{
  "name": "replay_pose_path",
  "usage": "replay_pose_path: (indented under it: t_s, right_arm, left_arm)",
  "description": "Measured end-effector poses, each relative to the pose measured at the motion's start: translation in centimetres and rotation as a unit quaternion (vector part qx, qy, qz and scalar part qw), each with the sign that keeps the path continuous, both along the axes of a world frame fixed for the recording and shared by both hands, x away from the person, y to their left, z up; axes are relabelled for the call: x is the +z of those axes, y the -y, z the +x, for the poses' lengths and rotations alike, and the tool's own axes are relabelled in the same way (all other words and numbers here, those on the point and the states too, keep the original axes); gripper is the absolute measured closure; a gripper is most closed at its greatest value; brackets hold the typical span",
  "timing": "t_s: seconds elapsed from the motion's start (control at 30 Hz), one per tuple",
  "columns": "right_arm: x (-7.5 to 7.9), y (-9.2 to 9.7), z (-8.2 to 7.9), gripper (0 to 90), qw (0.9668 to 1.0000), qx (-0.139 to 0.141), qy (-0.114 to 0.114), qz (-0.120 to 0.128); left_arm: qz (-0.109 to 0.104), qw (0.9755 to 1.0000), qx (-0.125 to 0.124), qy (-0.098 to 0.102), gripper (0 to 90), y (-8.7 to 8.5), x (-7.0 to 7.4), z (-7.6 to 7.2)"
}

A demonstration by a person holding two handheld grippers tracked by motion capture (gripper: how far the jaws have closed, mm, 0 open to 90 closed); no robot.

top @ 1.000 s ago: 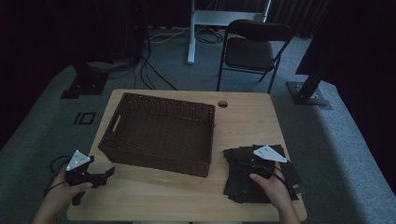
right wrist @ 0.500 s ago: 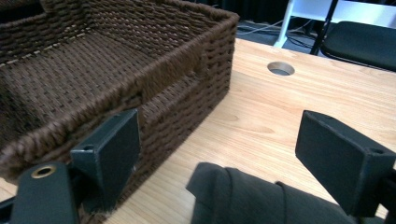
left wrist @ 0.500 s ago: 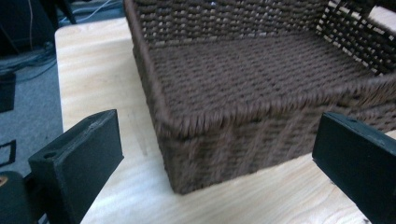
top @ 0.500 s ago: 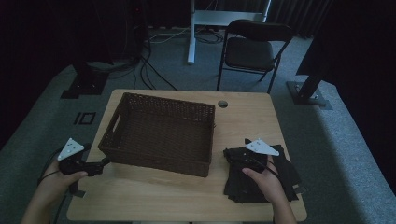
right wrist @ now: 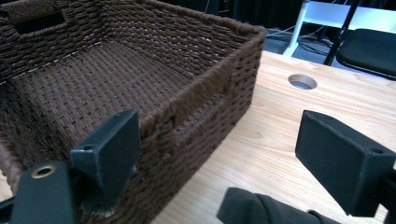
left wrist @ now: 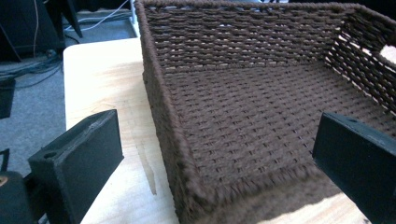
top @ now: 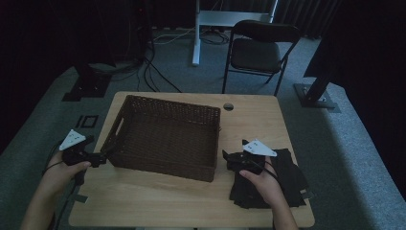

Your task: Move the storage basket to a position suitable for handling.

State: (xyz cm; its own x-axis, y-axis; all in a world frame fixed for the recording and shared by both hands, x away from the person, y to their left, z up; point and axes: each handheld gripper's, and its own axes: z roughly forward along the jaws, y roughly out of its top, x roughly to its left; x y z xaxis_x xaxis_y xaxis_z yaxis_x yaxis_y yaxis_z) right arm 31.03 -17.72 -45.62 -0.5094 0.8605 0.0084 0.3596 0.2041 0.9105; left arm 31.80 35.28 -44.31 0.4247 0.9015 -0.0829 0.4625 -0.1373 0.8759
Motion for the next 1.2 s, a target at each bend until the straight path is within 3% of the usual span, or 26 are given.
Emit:
replay_pose_path:
  t_s: [0.17, 0.27, 0.43, 0.47, 0.57, 0.67, 0.73, 0.9, 1.03, 1.07, 1.13, 1.2]
  right_arm:
    - [0.0, -1.4, 0.2, 12.9, 0.9999, 0.007, -0.001, 0.009]
    - [0.0, -2.4, 0.3, 12.9, 0.9998, 0.012, 0.0, 0.013]
    - [-0.2, -3.7, 0.6, 12.9, 0.9999, 0.008, 0.001, 0.012]
    - [-0.4, -3.9, 0.7, 12.9, 0.9999, 0.004, 0.0, 0.012]
    - [-0.9, -5.0, 0.9, 13.8, 1.0, -0.002, -0.003, 0.007]
    - [-1.3, -5.8, 0.9, 20.7, 1.0, 0.001, -0.008, 0.005]
    - [-1.6, -6.1, 1.0, 23.1, 0.9999, -0.003, -0.011, 0.008]
    - [-1.6, -6.1, 1.0, 25.5, 0.9994, -0.02, -0.023, 0.017]
    - [-1.8, -6.2, 0.9, 34.8, 0.999, -0.013, -0.039, 0.016]
    - [-1.8, -6.2, 0.9, 37.6, 0.9989, -0.01, -0.042, 0.017]
    - [-1.9, -6.3, 0.8, 41.5, 0.9978, -0.015, -0.062, 0.019]
    - [-1.9, -6.3, 0.8, 43.7, 0.9976, -0.018, -0.065, 0.013]
  left_arm:
    - [-0.009, 0.9996, 0.027, -0.005, 6.8, -0.4, -0.6, 1.2]
    - [-0.019, 0.9993, 0.031, -0.012, 6.8, -0.5, -1.1, 1.8]
    - [-0.017, 0.9988, 0.044, -0.01, 8.1, -0.6, -1.5, 2.4]
    - [-0.021, 0.9982, 0.056, -0.012, 8.1, -0.6, -1.7, 2.7]
    - [-0.014, 0.9944, 0.104, 0.012, 20.9, -0.8, -1.8, 2.9]
    - [-0.038, 0.9934, 0.108, 0.01, 27.6, -0.7, -2.1, 3.2]
    - [-0.024, 0.9945, 0.101, 0.009, 30.4, -0.5, -2.3, 3.3]
    - [-0.024, 0.9959, 0.085, -0.021, 32.0, -0.3, -2.9, 3.5]
    - [-0.021, 0.996, 0.078, -0.038, 43.3, -0.1, -3.1, 3.3]
    - [-0.017, 0.9963, 0.077, -0.034, 45.6, 0.0, -3.1, 3.2]
    - [-0.021, 0.9961, 0.076, -0.04, 55.5, 0.1, -3.1, 3.1]
    - [-0.026, 0.9956, 0.079, -0.042, 62.7, 0.4, -3.0, 3.1]
